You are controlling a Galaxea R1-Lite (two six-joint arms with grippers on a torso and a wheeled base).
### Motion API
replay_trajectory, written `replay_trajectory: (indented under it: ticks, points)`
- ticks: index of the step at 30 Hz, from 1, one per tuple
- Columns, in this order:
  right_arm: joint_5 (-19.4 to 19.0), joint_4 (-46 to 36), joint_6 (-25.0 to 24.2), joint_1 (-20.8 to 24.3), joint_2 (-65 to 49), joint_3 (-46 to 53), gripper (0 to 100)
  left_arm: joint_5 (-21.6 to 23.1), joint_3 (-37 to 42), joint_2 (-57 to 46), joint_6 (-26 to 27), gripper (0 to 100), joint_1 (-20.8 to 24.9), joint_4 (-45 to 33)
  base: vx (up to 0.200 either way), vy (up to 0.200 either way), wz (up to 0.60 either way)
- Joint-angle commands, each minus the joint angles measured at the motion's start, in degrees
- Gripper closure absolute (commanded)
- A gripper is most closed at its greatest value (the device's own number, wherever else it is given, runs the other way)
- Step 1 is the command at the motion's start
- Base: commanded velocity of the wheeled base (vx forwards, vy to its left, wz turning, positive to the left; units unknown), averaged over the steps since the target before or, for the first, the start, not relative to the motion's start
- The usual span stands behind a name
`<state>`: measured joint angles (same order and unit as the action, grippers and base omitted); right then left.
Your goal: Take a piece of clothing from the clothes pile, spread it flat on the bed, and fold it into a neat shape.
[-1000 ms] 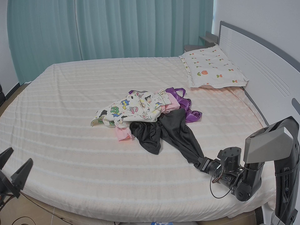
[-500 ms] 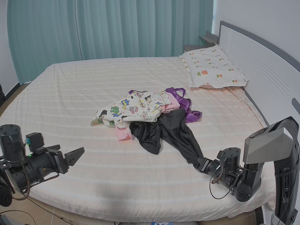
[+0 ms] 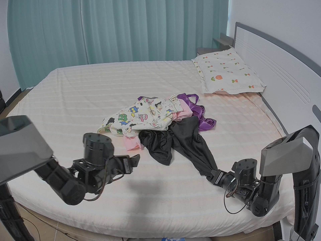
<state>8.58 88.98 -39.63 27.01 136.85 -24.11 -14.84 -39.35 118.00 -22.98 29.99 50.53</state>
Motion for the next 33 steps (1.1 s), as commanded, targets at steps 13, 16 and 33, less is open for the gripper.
replay_trajectory:
  ticks: [13,16,33]
  points:
    - [0.12,1.02,0.08,1.46,0.43,-0.06,100,2.09,-24.72,21.65,-3.92,0,0.60,-3.33,0.000,0.000,0.00]
    - [0.12,1.02,0.08,1.64,0.52,-0.14,100,2.44,-27.71,23.94,-4.09,0,0.86,-3.24,0.000,0.000,0.00]
    - [1.70,1.02,-0.27,3.66,-0.18,-0.58,100,0.86,-38.34,31.76,-4.97,0,4.99,-6.32,0.000,0.000,0.00]
